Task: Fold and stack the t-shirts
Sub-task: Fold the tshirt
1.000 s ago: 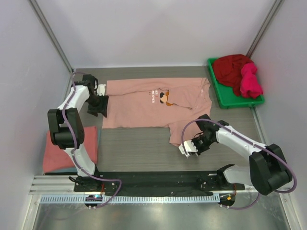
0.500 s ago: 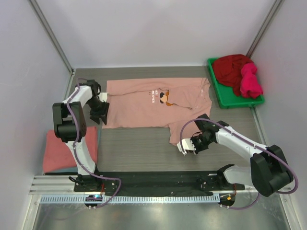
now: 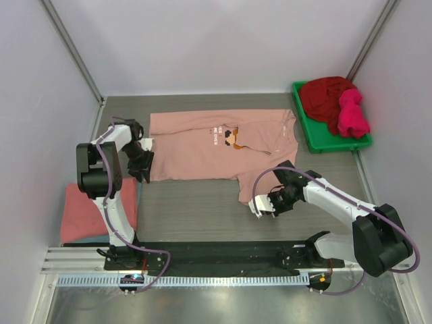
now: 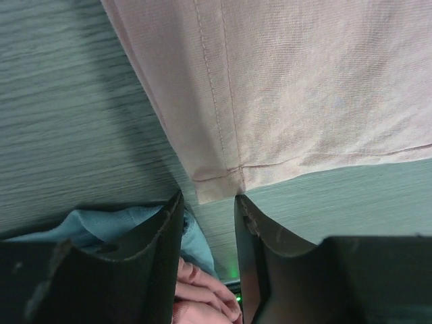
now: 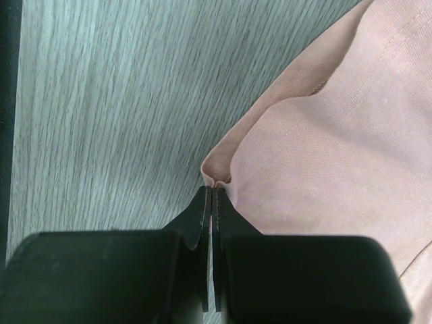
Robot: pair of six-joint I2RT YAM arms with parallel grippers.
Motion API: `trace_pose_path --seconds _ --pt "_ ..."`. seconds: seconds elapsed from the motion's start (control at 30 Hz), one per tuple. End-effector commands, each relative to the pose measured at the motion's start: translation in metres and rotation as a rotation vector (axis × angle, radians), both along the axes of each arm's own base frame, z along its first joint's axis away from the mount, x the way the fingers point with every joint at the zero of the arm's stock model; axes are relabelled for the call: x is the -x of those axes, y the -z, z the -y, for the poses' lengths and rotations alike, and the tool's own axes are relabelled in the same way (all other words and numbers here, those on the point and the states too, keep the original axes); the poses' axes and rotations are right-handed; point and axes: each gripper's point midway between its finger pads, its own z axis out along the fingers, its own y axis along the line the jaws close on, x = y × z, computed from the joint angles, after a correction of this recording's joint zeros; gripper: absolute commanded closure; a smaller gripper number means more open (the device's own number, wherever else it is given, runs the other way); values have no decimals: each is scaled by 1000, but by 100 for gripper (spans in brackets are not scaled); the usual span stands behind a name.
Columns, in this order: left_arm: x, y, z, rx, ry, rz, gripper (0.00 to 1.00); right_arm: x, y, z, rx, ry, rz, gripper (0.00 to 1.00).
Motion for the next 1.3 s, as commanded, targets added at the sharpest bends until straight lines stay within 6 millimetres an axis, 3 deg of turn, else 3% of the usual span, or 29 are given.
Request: trace_pose_path --seconds 0.0,0.37,0.47,0.53,0.63,0.73,1.03,1.27 --pt "-6 9 1 20 6 14 63 -7 -6 -5 -9 9 23 98" --pt "-17 12 12 48 9 24 73 -5 -6 -1 -1 37 30 98" --pt "-14 12 14 51 15 22 84 -4 -4 1 4 50 30 98" --pt "-14 11 16 64 22 26 97 -6 -5 2 8 64 39 98" --pt "-16 4 17 75 27 56 100 -12 -9 5 15 133 58 99" --pt "-18 -6 14 57 46 92 100 -20 -23 7 1 219 97 99" --pt "-32 -44 8 28 96 204 99 -63 -105 -2 -136 481 256 99" --pt "-35 -64 7 20 110 241 99 -95 -148 -8 -199 571 343 99"
